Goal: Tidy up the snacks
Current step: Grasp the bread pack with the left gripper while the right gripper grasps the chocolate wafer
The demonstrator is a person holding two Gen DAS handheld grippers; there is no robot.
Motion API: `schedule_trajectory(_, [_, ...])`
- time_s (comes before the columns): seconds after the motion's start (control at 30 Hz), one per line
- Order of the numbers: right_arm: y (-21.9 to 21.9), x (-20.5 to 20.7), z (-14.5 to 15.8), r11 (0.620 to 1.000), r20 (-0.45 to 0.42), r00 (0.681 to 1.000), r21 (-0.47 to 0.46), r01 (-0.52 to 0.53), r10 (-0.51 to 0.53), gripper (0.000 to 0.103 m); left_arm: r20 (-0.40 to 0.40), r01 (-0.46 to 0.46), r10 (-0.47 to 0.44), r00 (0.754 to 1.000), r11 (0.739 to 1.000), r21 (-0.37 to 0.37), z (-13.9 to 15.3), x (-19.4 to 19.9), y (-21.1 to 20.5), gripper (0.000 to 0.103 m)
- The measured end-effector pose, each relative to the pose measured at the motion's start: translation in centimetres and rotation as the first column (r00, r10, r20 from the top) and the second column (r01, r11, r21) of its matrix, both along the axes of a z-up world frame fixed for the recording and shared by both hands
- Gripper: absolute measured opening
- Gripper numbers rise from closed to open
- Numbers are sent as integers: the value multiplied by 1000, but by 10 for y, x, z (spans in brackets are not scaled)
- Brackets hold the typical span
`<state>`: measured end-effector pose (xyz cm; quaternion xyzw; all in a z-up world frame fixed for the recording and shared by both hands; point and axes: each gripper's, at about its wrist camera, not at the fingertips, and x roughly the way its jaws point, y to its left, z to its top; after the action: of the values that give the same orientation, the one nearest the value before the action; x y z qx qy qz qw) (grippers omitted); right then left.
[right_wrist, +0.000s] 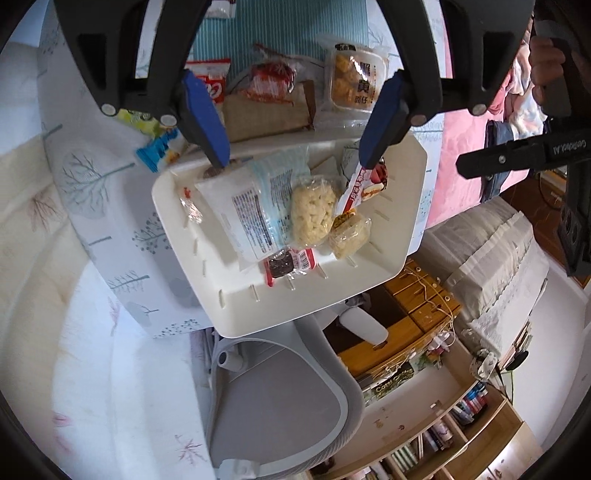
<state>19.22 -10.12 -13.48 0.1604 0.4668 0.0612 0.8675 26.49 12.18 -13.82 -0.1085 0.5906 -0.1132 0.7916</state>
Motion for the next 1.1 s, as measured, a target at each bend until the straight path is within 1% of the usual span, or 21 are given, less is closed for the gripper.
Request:
schedule_trajectory(0.17, [-3, -28, -1, 999, 2, 999, 7, 54, -54, 77, -4, 14, -14, 1000, 1000, 13, -2, -19, 6, 86])
schedule_trajectory(0.37, [-3, -58, -7, 996, -21, 996, 14, 88, -87, 77, -51, 31, -29, 998, 999, 40, -17, -42, 8, 89])
schedule_trajectory(0.5, [-3, -75, -18, 995, -69, 993, 8, 98, -97, 77, -94, 51, -48, 994, 998, 34, -31, -55, 5, 93])
schedule_trajectory(0.63, [-4, -91, -33, 994, -129, 986, 9, 106, -104, 78, -129, 48, -43, 991, 998, 33, -46, -60, 1, 97])
schedule_trajectory(0.7, [-6, -98, -43, 993, -162, 980, 16, 115, -111, 78, -145, 46, -40, 989, 998, 36, -53, -61, -1, 98])
schedule_trajectory(0.83, [-13, -111, -62, 987, -233, 962, 42, 153, -140, 78, -177, 44, -36, 984, 998, 42, -69, -63, -8, 98])
schedule_trajectory(0.9, [-18, -116, -71, 981, -273, 948, 57, 185, -163, 78, -186, 45, -34, 982, 997, 55, -77, -64, -12, 98])
schedule_trajectory(1.03, [-28, -127, -89, 962, -350, 913, 97, 256, -208, 78, -213, 16, -3, 977, 998, 61, -96, -66, -17, 98])
schedule_trajectory(1.1, [-34, -131, -98, 947, -388, 891, 113, 300, -236, 78, -225, -5, 20, 974, 998, 66, -107, -66, -18, 98])
